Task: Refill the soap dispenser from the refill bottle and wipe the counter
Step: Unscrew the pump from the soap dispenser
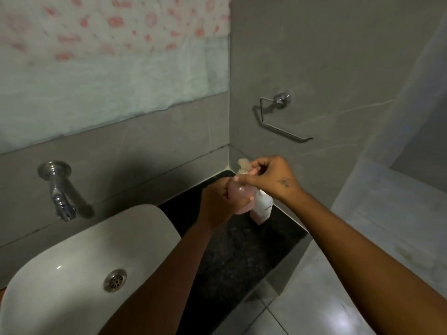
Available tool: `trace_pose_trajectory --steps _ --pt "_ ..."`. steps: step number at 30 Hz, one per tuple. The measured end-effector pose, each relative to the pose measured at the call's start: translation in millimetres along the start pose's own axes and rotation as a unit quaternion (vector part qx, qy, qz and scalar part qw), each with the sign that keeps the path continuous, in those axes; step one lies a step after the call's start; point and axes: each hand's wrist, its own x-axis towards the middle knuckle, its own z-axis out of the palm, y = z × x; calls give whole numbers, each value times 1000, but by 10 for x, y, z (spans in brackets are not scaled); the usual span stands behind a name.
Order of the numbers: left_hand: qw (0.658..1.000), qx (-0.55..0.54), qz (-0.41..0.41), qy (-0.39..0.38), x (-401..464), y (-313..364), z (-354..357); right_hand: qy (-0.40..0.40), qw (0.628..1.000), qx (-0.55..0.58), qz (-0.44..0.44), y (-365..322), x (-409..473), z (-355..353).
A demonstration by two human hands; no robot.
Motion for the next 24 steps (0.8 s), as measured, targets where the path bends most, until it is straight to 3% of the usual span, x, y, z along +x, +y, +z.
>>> trace_pose_trajectory --steps 3,11,15,20,24 --pt "999 -30 7 12 -5 62 -82 10 999 7 -38 -83 49 8" --pt "998 -63 12 -20 -77 3 -251 -108 992 35 -53 -110 66 -13" --pt "996 -90 14 -11 -86 18 -314 -15 999 34 -14 -70 33 141" --pt "996 -94 2 -2 -81 -7 -392 -57 997 54 -20 -71 29 187" --pt "997 -59 41 10 -85 -17 -409 -1 999 51 -20 -111 -35 279"
